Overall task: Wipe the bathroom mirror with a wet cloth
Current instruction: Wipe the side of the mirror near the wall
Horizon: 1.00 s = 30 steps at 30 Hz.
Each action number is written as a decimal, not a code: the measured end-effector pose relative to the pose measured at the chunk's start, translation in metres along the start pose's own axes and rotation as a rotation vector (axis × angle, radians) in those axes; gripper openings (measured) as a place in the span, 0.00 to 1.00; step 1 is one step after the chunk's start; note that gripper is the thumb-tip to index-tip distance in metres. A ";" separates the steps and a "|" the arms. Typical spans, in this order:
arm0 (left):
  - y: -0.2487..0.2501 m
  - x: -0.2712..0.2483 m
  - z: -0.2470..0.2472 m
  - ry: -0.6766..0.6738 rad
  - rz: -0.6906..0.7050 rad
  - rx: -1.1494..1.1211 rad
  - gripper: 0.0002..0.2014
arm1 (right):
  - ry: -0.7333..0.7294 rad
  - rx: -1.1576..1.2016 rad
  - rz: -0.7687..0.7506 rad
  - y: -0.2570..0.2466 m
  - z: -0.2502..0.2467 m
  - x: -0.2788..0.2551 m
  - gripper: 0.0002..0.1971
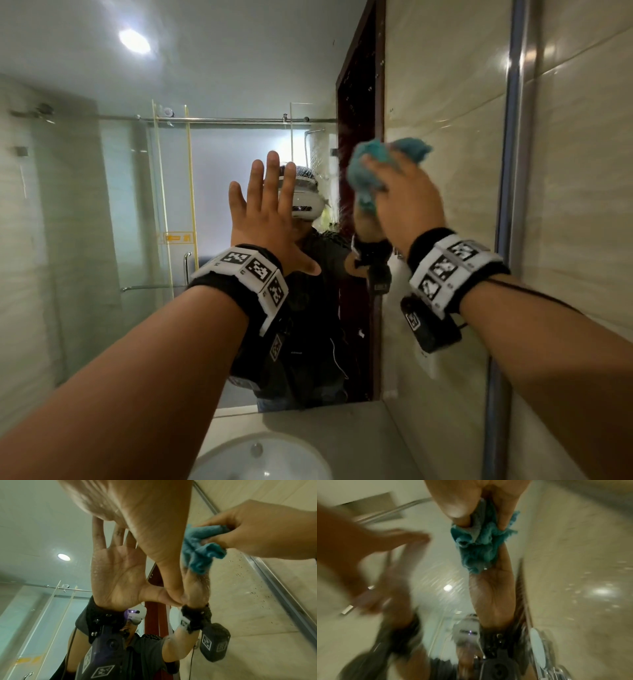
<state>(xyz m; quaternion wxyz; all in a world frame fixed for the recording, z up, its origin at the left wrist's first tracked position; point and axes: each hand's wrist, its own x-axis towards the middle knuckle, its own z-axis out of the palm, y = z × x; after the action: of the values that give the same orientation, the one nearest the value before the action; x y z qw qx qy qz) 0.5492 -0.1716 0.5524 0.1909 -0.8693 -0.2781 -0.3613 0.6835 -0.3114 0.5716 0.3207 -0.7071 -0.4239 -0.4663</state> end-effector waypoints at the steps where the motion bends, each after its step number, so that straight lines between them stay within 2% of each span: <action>1: 0.000 0.000 0.000 -0.002 0.001 -0.001 0.76 | 0.061 0.041 0.103 0.007 0.000 0.002 0.25; 3: 0.001 0.000 0.000 -0.010 -0.002 0.009 0.77 | 0.073 0.026 0.125 0.002 0.011 -0.007 0.26; 7: 0.009 -0.005 -0.006 0.002 0.001 0.028 0.75 | -0.125 -0.042 -0.245 -0.018 0.025 -0.056 0.30; 8: 0.013 -0.008 -0.006 0.023 0.033 0.049 0.74 | -0.150 -0.061 -0.278 -0.011 0.017 -0.058 0.31; 9: 0.018 -0.011 -0.005 0.043 0.082 0.069 0.73 | -0.164 -0.056 -0.236 0.003 0.009 -0.053 0.30; 12: 0.038 -0.016 -0.002 0.034 0.192 0.095 0.72 | -0.056 0.011 0.151 0.047 -0.021 -0.029 0.25; 13: 0.043 -0.014 0.000 0.015 0.189 0.085 0.72 | 0.010 0.028 0.250 0.055 -0.029 -0.025 0.24; 15: 0.049 -0.010 0.006 -0.017 0.144 0.050 0.74 | 0.062 0.049 0.334 0.047 -0.028 -0.032 0.24; 17: 0.050 -0.007 0.012 -0.016 0.113 0.042 0.76 | -0.016 0.039 0.257 0.023 -0.012 -0.053 0.26; 20: 0.050 -0.006 0.015 -0.011 0.115 0.036 0.76 | -0.152 -0.034 -0.110 0.002 0.011 -0.085 0.24; 21: 0.050 -0.007 0.015 -0.006 0.116 0.034 0.76 | -0.196 -0.042 -0.154 0.009 0.009 -0.083 0.23; 23: 0.049 -0.006 0.014 -0.006 0.111 0.026 0.77 | -0.229 -0.049 -0.075 0.030 0.003 -0.063 0.25; 26: 0.049 -0.006 0.014 -0.009 0.107 0.018 0.77 | 0.023 0.053 0.236 0.044 -0.012 -0.033 0.22; 27: 0.049 -0.006 0.014 -0.010 0.106 0.019 0.78 | 0.076 0.062 0.297 0.040 -0.012 -0.029 0.22; 28: 0.050 -0.006 0.014 -0.015 0.104 0.020 0.77 | 0.071 0.052 0.308 0.031 -0.010 -0.028 0.22; 30: 0.051 -0.007 0.013 -0.022 0.100 0.024 0.77 | -0.013 0.009 0.197 0.009 0.000 -0.043 0.23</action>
<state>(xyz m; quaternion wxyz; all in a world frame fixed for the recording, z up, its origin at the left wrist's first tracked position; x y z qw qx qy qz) 0.5833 -0.2065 0.5315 0.2162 -0.8837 -0.2406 -0.3383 0.6831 -0.3288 0.5312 0.3654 -0.7470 -0.3562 -0.4261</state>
